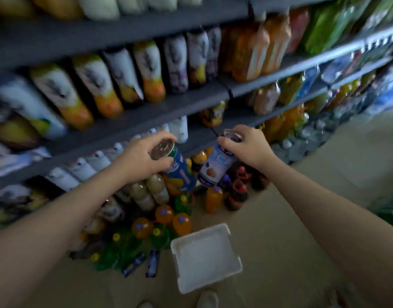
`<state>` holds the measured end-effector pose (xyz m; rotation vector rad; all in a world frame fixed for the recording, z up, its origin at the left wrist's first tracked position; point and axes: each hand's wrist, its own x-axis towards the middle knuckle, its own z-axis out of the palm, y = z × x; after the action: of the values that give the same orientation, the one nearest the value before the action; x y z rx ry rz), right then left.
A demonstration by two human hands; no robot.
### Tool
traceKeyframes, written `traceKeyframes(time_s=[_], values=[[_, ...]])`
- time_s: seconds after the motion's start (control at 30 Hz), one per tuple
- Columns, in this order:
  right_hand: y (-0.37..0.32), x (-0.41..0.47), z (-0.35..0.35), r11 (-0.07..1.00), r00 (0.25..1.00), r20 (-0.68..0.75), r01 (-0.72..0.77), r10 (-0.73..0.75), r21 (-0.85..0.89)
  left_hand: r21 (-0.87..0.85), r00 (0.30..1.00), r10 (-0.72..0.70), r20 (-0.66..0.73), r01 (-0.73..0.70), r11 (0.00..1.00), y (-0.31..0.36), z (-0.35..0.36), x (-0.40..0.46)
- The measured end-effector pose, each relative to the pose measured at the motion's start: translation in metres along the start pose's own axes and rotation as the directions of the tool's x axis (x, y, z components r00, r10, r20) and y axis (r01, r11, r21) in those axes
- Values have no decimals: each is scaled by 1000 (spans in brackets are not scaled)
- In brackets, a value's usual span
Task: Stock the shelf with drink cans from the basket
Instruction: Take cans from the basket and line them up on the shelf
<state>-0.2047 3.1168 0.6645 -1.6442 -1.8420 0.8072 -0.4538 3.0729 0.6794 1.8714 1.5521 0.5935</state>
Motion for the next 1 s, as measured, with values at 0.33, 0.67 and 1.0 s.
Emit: traceKeyframes(time_s=[0.33, 0.67, 1.0], values=[[-297, 20, -20, 839, 842, -34, 540, -539, 66, 372, 855, 61, -515, 158, 915, 72, -258, -96], [-553, 17, 50, 652, 697, -297, 716, -652, 249, 566, 712, 211, -670, 306, 766, 63, -479, -190], [-706, 27, 73, 616, 600, -427, 779, -677, 118, 428, 564, 298, -770, 109, 897, 51, -618, -224]])
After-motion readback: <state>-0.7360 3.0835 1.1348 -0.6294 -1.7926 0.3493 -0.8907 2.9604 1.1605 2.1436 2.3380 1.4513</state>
